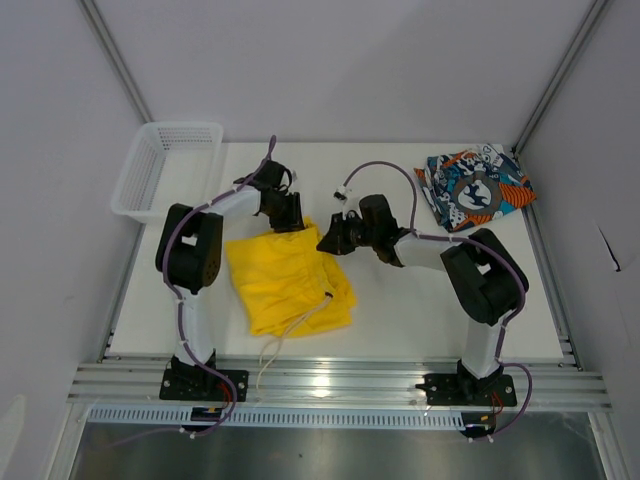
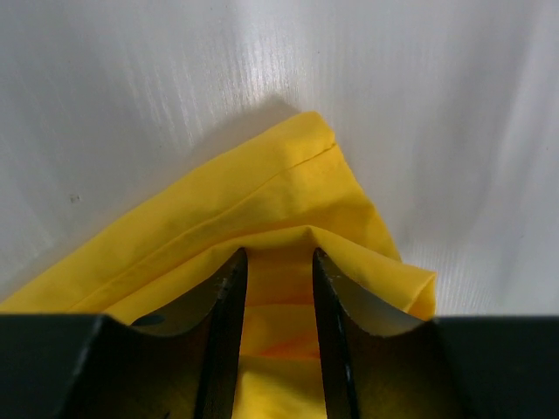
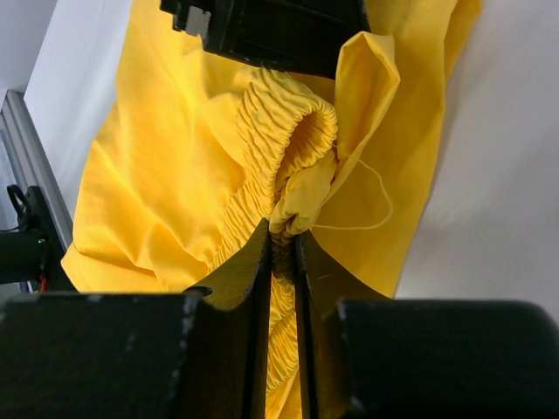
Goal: Fold and stack the shorts
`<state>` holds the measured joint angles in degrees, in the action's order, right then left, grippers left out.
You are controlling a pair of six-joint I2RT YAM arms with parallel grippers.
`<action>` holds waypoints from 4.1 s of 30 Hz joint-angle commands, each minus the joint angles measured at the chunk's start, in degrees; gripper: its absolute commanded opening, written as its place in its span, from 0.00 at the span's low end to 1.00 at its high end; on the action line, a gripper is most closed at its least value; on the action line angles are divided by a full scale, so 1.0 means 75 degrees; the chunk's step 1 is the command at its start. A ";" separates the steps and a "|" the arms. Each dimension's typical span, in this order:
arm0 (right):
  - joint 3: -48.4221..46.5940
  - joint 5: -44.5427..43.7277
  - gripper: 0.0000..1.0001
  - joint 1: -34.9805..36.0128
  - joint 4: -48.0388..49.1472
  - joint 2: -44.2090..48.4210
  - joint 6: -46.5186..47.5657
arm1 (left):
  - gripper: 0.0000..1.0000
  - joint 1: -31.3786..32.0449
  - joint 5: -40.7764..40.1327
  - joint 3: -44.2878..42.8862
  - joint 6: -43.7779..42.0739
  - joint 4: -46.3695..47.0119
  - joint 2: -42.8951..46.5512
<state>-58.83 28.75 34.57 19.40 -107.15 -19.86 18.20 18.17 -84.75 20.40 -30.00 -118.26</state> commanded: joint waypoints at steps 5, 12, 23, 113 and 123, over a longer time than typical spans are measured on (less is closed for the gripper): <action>-0.0758 0.0082 0.15 0.0125 0.0215 -0.0244 0.0233 | 0.38 0.0117 0.0003 -0.0442 -0.0189 -0.0125 -0.0135; -0.0653 -0.0635 0.43 0.0137 -0.0067 -0.0010 0.0433 | 0.38 0.0129 -0.0056 -0.0513 -0.0177 -0.0207 -0.0053; -0.0805 0.0057 0.16 0.0184 0.0249 -0.0256 0.0339 | 0.38 0.0210 -0.0114 -0.0782 -0.0213 -0.0371 -0.0135; -0.1143 0.0233 0.20 0.0864 0.0074 -0.0653 0.1253 | 0.00 0.0152 -0.0525 -0.0629 -0.0037 -0.1086 -0.0686; -0.0923 -0.0294 0.22 0.0665 0.0061 -0.0830 0.1125 | 0.00 0.0152 -0.0654 -0.1086 0.0033 -0.1344 -0.0686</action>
<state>-66.15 28.27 40.14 18.35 -113.38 -11.77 18.70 14.11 -90.13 20.03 -39.55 -122.08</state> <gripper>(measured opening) 0.208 0.001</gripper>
